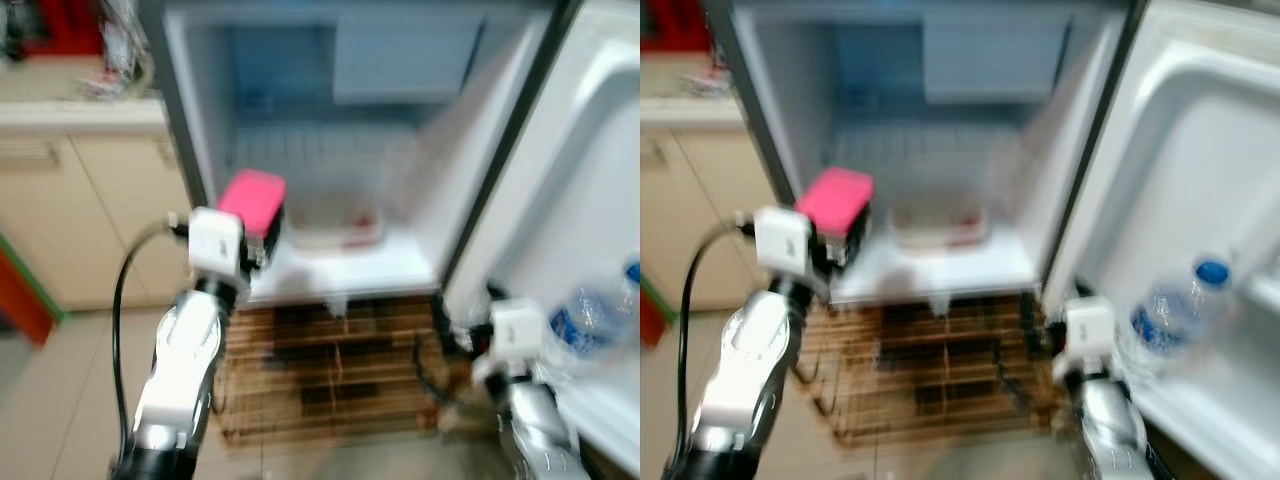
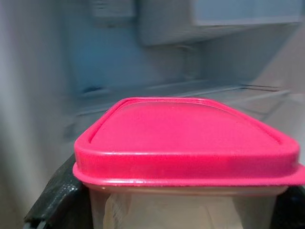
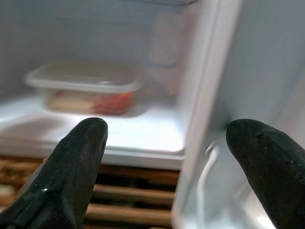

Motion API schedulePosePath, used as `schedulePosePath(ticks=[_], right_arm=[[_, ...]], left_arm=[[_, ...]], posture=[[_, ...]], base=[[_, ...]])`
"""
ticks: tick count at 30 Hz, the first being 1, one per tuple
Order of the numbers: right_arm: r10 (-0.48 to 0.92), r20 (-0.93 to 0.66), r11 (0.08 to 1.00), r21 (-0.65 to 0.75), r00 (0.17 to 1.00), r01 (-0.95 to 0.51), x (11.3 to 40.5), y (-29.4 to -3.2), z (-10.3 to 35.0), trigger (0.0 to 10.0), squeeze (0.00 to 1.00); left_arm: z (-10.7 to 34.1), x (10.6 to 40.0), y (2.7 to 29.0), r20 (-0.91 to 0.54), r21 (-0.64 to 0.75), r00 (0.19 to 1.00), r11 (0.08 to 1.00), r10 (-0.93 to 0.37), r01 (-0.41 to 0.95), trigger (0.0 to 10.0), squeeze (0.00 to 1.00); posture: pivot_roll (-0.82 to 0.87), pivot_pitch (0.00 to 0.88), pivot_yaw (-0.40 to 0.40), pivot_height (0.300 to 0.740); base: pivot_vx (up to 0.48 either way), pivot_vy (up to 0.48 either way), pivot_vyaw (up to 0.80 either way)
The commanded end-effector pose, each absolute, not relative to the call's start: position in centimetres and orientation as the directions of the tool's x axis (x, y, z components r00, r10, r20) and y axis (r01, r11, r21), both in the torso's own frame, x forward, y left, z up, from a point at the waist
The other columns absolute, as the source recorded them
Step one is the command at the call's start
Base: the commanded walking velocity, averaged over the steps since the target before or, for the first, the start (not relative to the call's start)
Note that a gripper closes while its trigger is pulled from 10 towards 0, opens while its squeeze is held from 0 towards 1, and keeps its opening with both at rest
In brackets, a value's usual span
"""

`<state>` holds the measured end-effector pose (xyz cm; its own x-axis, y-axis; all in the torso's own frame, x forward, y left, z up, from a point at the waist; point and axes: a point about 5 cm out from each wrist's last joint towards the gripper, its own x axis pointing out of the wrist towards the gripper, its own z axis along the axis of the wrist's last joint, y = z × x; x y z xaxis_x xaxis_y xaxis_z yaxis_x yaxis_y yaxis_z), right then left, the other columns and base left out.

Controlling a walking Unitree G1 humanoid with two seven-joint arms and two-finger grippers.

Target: Restocking fridge

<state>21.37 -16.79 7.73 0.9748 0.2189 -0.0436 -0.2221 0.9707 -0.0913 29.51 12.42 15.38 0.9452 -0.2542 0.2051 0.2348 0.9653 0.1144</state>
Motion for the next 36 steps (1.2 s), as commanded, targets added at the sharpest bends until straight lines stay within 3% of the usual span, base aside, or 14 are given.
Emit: schedulePosePath(ticks=[1, 8, 20, 30, 36], right_arm=[[0.259, -0.057, 0.961, -0.082, 0.964, -0.263, 21.1, -16.7, 7.9, 10.0, 0.0], [0.349, -0.076, 0.93, -0.094, 0.934, -0.355, 19.7, -16.3, 8.2, 10.0, 0.0], [0.37, -0.081, 0.922, -0.09, 0.925, -0.377, 18.9, -16.5, 9.0, 10.0, 0.0], [0.543, -0.074, 0.839, 0.05, 0.836, -0.541, 19.3, -14.7, 10.9, 10.0, 0.0], [0.666, -0.115, 0.744, 0.175, 0.737, -0.645, 18.1, -13.8, 11.8, 10.0, 0.0]], left_arm=[[15.6, 30.5, 11.6, 0.184, 0.095, 0.945, 0.962, -0.27, 0.257, 10.0, 0.0], [17.8, 34.1, 9.6, 0.208, 0.109, 0.928, 0.95, -0.311, 0.294, 10.0, 0.0], [17.3, 34.7, 9.7, 0.196, 0.03, 0.942, 0.962, -0.272, 0.272, 10.0, 0.0], [15.2, 35.7, 10.1, 0.124, -0.015, 0.976, 0.983, -0.177, 0.181, 10.0, 0.0], [15.0, 36.9, 10.1, 0.11, -0.002, 0.986, 0.992, -0.128, 0.129, 10.0, 0.0]], posture=[[-0.12, 0.0, 0.001, 0.74], [-0.16, 0.01, 0.008, 0.74], [-0.18, 0.03, 0.005, 0.74], [-0.18, 0.011, 0.001, 0.74], [-0.21, 0.025, -0.006, 0.74]], base=[[0.0, 0.0, 0.0], [0.0, 0.0, 0.0], [0.0, 0.0, 0.0], [0.0, 0.0, 0.0], [0.0, 0.0, 0.0]])
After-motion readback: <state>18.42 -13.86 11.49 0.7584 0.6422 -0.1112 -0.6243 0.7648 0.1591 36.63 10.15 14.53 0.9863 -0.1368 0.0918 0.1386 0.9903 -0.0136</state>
